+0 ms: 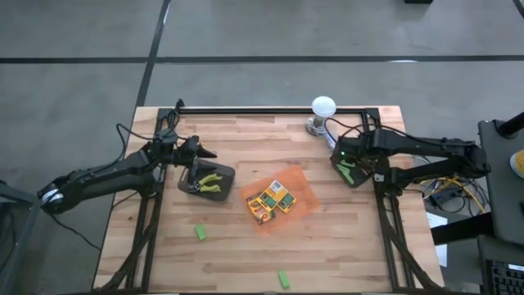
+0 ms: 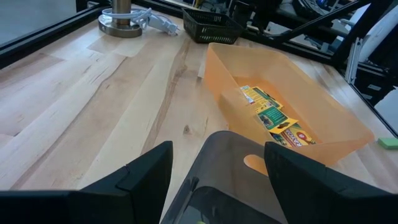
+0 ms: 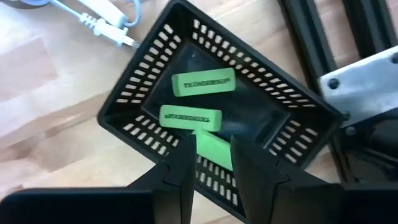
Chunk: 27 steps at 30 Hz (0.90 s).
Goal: Pick & Place School Supplies
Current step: Put the right green eraser into the black basket
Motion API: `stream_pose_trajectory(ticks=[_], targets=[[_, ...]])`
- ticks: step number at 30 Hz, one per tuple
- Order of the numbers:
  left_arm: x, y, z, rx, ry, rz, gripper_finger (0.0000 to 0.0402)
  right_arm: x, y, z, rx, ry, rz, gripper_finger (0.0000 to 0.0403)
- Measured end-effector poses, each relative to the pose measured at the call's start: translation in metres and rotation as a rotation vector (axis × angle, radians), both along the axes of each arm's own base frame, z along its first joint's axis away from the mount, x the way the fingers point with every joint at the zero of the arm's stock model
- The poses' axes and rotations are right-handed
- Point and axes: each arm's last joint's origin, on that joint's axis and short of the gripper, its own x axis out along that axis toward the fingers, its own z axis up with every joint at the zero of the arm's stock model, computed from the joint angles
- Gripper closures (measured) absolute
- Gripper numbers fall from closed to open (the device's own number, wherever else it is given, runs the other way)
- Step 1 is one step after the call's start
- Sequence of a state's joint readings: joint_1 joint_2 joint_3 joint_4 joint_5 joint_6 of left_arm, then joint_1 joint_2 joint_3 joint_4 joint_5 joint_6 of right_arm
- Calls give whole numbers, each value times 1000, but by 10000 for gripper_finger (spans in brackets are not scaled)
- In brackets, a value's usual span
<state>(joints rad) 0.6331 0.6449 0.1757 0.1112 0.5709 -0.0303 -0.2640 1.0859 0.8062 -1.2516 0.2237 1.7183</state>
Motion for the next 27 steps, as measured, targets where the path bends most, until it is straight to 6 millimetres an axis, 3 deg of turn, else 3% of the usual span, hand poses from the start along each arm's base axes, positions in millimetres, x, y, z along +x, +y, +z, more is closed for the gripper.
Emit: stream_pose_trajectory(ticks=[7,15,20,24,27], targets=[[0,0,0,0,0,0,142,3,-2,1,-22,-37,7,300],[0,0,0,0,0,0,142,8,-5,25,-159,-179,128,308],[0,0,0,0,0,0,142,26,-10,41,-307,-325,397,314],[0,0,0,0,0,0,142,44,-15,52,-507,-342,737,309],[0,0,0,0,0,0,142,56,-18,54,-604,-331,890,304]])
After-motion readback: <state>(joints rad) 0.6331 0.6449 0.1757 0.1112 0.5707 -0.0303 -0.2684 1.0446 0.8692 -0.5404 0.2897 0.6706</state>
